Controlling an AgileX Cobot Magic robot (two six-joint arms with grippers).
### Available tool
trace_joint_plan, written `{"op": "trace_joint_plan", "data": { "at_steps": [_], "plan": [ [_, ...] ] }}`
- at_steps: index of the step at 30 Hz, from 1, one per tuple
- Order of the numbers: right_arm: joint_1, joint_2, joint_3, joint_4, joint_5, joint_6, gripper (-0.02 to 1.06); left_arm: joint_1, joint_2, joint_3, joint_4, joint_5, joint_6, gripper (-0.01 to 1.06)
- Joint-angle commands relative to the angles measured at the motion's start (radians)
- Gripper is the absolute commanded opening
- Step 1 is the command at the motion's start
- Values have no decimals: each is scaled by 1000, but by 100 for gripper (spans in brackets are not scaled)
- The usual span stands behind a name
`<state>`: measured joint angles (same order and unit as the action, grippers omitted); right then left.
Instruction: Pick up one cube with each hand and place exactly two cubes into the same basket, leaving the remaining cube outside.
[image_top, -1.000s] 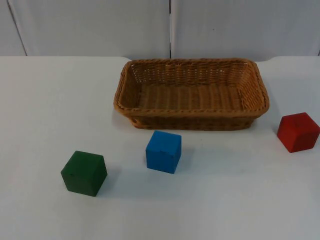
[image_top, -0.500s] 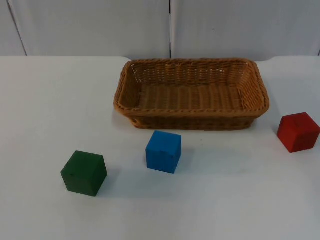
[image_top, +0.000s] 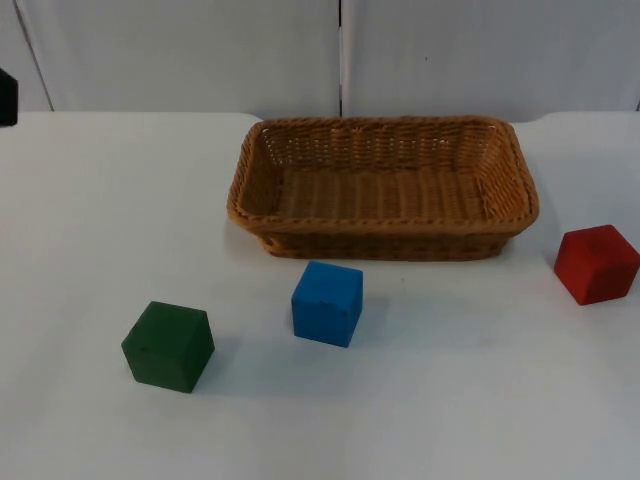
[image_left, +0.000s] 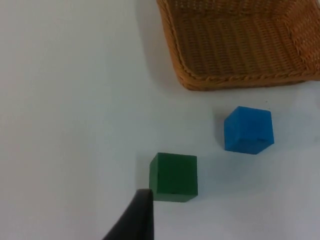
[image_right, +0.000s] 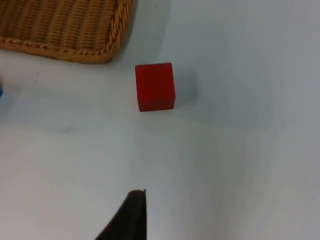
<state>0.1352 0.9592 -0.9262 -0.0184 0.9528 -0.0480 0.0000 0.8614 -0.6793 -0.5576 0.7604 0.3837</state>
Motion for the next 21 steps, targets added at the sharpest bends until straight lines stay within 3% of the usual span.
{"op": "trace_joint_plan", "data": {
  "at_steps": [1,11,21],
  "plan": [
    [-6,26,-19,2,1,-12,105,2,13,-7,-30,-22,16,102],
    [-6,160,-85,4,-17,-23,105,0,83,-98,-37,-29,30,102],
    [-6,236,-144,25,-31,-54,105,-21,140,-237,-57,34,39,99]
  ]
}}
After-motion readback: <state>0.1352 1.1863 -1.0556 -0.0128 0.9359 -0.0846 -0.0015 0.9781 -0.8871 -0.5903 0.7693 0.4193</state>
